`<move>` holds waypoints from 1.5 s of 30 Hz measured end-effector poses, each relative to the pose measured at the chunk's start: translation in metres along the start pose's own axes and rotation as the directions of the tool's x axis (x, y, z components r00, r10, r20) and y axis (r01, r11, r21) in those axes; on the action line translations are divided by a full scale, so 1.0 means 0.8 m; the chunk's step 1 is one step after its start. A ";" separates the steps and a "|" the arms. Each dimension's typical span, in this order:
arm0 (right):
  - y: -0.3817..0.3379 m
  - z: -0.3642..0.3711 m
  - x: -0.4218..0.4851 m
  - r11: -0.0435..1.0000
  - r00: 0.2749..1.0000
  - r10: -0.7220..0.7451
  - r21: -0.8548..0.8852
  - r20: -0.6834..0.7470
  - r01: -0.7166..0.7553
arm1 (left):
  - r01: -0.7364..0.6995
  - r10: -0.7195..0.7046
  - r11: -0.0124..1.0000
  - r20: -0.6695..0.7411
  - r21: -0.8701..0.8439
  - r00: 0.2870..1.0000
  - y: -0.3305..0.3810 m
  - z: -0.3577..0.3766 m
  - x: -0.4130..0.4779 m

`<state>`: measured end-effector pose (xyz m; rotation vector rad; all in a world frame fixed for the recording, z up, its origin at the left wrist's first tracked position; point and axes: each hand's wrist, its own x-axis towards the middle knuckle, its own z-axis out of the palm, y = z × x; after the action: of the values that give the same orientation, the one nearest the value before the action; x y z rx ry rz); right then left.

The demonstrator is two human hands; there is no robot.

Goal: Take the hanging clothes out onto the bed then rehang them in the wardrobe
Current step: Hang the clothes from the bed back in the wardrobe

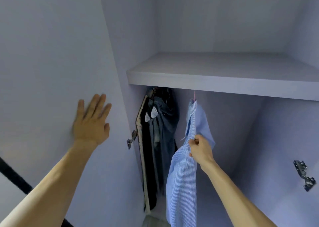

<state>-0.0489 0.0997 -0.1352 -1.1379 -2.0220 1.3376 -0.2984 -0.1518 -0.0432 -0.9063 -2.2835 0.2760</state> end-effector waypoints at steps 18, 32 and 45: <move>-0.059 0.057 0.253 0.989 0.995 -0.065 -0.126 0.081 0.075 | 0.054 -0.032 0.974 -0.106 0.221 0.994 0.008 0.035 0.009; -0.042 0.140 0.272 0.833 0.944 -0.178 -0.469 0.276 0.294 | 0.070 -0.056 0.964 -0.062 0.256 0.997 0.013 0.034 0.007; -0.048 0.102 0.143 0.915 0.911 -0.218 -0.252 0.351 0.316 | 0.214 -0.202 0.975 0.160 -0.057 0.966 0.050 0.015 -0.060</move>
<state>-0.1872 0.1448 -0.1426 -0.7511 -2.5826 1.1498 -0.2586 -0.1541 -0.0925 -0.6936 -2.5232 0.1745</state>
